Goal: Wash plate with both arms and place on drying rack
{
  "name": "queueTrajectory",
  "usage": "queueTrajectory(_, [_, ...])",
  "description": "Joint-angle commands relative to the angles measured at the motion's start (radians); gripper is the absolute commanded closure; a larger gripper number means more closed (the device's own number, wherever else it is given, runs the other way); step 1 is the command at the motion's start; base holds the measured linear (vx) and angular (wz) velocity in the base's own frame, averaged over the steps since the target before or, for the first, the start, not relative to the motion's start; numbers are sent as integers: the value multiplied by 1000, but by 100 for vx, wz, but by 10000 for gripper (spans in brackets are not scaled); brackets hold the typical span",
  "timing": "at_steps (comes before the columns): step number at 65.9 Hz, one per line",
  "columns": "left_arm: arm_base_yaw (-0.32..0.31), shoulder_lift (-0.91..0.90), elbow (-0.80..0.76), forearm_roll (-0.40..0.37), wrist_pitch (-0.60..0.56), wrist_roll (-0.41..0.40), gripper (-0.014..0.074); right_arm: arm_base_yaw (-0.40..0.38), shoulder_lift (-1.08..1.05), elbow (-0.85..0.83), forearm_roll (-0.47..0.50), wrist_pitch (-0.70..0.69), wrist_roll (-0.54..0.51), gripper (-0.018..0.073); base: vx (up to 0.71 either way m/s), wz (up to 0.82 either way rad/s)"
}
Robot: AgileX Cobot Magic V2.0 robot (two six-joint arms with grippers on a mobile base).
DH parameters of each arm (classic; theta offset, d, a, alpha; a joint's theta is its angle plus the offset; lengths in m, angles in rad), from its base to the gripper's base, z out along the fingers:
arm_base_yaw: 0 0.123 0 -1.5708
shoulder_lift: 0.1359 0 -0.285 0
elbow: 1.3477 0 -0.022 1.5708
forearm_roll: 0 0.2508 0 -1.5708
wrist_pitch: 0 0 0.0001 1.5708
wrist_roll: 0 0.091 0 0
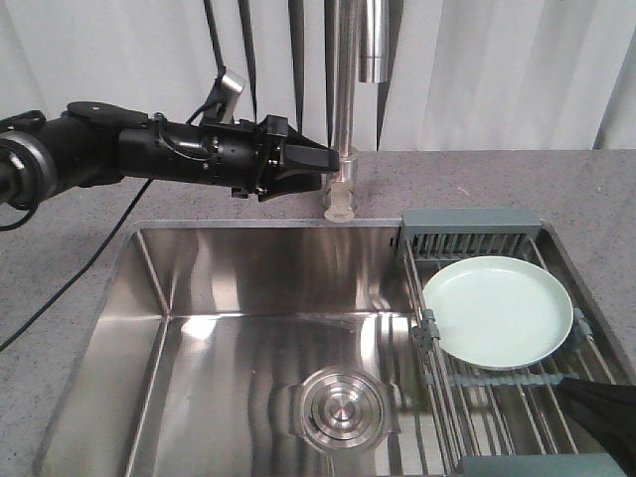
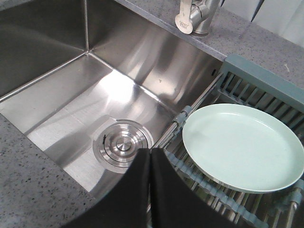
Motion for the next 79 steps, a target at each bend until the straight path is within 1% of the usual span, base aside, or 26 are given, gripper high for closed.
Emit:
queueTrajectory(1, [-30, -38, -45, -76, -19, -33, 195, 0, 3, -26, 23, -58, -7, 566, 0, 0])
queueTrajectory(11, [-53, -7, -45, -82, -42, -40, 195, 0, 3, -26, 23, -64, -7, 566, 0, 0])
queueTrajectory(18, [-63, 16, -52, -118, -47, -69, 195, 0, 3, -26, 23, -70, -7, 566, 0, 0])
queueTrajectory(24, [-65, 45, -76, -155, -47, -70, 195, 0, 3, -26, 23, -71, -8, 566, 0, 0])
queueTrajectory(29, [-65, 68, -106, -166, -57, -73, 195, 0, 3, -26, 23, -71, -8, 566, 0, 0])
queueTrajectory(40, [-65, 118, -171, -163, -71, -118, 195, 0, 3, -26, 23, -71, -8, 566, 0, 0])
queueTrajectory(53, [-64, 144, -232, -166, -82, -118, 195, 0, 3, -26, 23, -71, -8, 566, 0, 0])
queueTrajectory(69, [-64, 175, -296, -173, -134, -128, 195, 0, 3, -26, 23, -71, -8, 566, 0, 0])
queueTrajectory(79, [-64, 191, -312, -181, -128, -128, 195, 0, 3, -26, 22, -71, -8, 566, 0, 0])
